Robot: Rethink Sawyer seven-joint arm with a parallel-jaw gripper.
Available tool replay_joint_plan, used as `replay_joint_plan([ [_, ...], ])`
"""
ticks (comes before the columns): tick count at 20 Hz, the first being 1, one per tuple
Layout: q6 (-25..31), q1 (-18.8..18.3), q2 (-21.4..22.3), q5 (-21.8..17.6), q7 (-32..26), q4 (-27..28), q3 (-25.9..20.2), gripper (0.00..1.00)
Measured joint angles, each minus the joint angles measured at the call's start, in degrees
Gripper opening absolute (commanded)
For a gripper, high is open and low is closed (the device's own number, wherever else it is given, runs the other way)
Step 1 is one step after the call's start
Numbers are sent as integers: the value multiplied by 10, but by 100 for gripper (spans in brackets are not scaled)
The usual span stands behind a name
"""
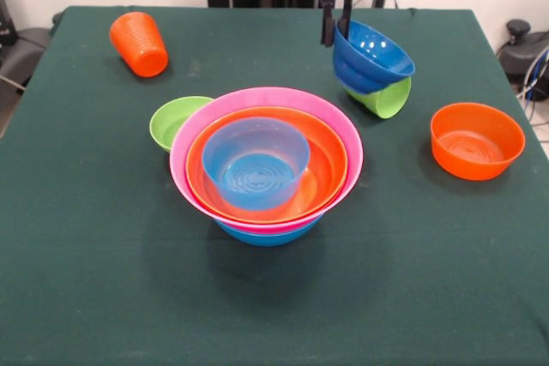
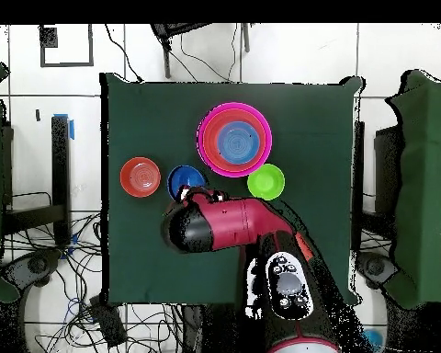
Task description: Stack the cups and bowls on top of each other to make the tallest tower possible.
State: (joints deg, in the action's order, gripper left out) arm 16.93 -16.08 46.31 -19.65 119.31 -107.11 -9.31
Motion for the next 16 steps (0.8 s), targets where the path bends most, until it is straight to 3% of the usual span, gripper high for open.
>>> replay_joint_plan([
  [16,47,-56,71,-7,0,-15,-52,0],
])
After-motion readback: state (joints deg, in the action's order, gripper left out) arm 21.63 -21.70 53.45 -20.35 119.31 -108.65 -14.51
